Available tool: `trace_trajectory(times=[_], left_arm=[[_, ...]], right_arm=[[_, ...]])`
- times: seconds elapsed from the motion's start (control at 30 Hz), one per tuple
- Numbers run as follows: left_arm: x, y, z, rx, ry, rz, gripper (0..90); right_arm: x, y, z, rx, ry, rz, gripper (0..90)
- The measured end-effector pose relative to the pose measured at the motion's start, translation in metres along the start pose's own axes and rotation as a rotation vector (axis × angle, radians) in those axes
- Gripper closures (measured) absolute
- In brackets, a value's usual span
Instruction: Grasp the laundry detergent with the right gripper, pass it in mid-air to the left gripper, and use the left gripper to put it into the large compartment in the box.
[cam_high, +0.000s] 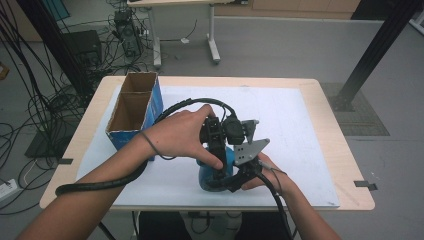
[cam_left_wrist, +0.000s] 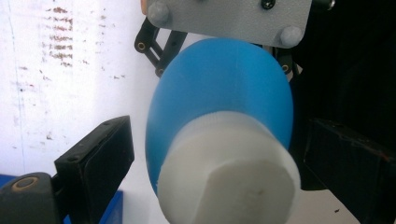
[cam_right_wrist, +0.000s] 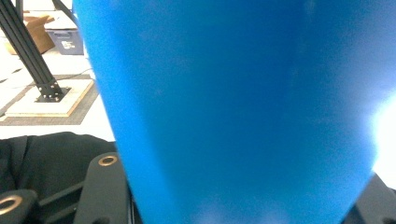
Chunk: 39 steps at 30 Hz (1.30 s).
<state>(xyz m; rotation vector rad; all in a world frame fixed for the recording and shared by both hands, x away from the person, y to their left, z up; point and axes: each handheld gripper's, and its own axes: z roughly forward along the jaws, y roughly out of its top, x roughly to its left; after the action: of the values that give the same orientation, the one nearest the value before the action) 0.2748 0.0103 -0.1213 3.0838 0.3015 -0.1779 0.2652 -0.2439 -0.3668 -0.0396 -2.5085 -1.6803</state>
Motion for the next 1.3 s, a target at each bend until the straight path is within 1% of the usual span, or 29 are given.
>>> trace_trajectory(times=[0.33,0.43,0.57,0.67,0.8,0.83,0.87,0.97,1.0,1.07,1.1,1.17,1.3], left_arm=[[-0.0002,-0.0011,0.0011,0.001,-0.004,0.000,9.2],[0.0001,-0.0002,0.0015,0.006,-0.004,0.008,9.2],[-0.0007,-0.0006,0.0008,0.002,0.000,0.001,9.8],[0.0003,-0.0021,0.0002,-0.007,-0.008,0.003,16.2],[0.0000,-0.0004,0.0009,0.003,0.000,-0.002,16.4],[-0.0001,-0.0008,0.0008,0.000,0.000,0.000,17.3],[-0.0001,-0.0008,0.0008,0.000,0.000,0.000,20.8],[-0.0016,-0.0015,-0.0002,-0.008,0.008,-0.001,21.9],[-0.0026,-0.0027,-0.0007,-0.017,0.013,0.000,24.7],[-0.0033,-0.0017,-0.0015,-0.013,0.015,0.002,31.6],[-0.0045,-0.0021,-0.0018,-0.015,0.021,0.003,31.6],[-0.0030,-0.0024,-0.0032,-0.015,0.020,-0.003,35.3],[-0.0044,-0.0021,-0.0046,-0.018,0.027,-0.004,35.6]], right_arm=[[0.0002,0.0001,0.0001,-0.003,0.001,0.009,42.0],[0.0004,0.0002,0.0003,-0.003,0.001,0.009,42.0],[0.0006,0.0007,0.0007,-0.003,-0.001,0.003,42.0],[0.0008,0.0006,0.0009,-0.005,-0.001,0.004,42.0],[0.0005,0.0010,0.0006,-0.005,-0.002,0.000,42.0],[0.0008,0.0013,0.0003,-0.006,-0.001,0.001,42.0],[0.0008,0.0013,0.0003,-0.006,-0.001,0.001,42.0],[0.0008,0.0016,0.0000,-0.008,0.000,-0.001,42.0],[0.0009,0.0020,-0.0001,-0.006,-0.002,-0.006,42.0],[0.0011,0.0017,-0.0001,-0.011,-0.003,-0.002,42.0],[0.0010,0.0018,-0.0003,-0.011,-0.002,-0.004,42.0],[0.0011,0.0025,-0.0005,-0.010,0.000,-0.007,42.0],[0.0009,0.0021,-0.0011,-0.016,-0.001,-0.006,42.0]])
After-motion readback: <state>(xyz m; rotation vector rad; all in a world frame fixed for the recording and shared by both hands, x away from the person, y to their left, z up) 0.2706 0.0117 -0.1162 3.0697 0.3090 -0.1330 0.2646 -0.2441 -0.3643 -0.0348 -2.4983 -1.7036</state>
